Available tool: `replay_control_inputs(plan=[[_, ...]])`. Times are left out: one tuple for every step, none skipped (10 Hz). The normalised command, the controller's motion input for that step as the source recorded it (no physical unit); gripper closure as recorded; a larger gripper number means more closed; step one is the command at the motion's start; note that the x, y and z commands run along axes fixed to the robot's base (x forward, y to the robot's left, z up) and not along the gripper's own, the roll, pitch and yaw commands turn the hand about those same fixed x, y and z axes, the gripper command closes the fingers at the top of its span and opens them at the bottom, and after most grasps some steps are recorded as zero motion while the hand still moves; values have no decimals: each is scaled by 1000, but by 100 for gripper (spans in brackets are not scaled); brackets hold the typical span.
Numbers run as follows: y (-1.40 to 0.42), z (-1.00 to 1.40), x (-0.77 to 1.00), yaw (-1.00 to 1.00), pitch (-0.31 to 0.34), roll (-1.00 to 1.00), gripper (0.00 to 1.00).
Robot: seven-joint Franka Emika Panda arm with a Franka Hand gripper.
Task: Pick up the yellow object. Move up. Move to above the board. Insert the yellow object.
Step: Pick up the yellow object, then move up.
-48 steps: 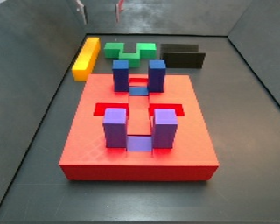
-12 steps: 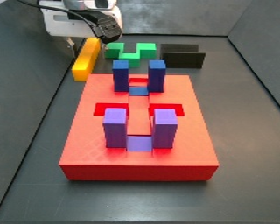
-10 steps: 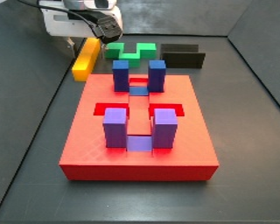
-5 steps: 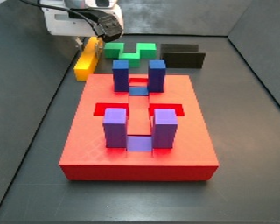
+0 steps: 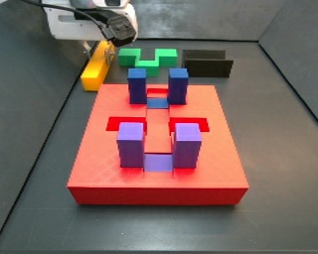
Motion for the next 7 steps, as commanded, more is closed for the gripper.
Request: replay_control_inputs(plan=[[0, 0, 0, 0, 0, 0, 100], [0, 0, 0, 0, 0, 0, 100], [0, 0, 0, 0, 0, 0, 100], [0, 0, 0, 0, 0, 0, 100], [0, 0, 0, 0, 0, 0, 100], [0, 0, 0, 0, 0, 0, 100], [0, 833, 0, 0, 0, 0, 100]])
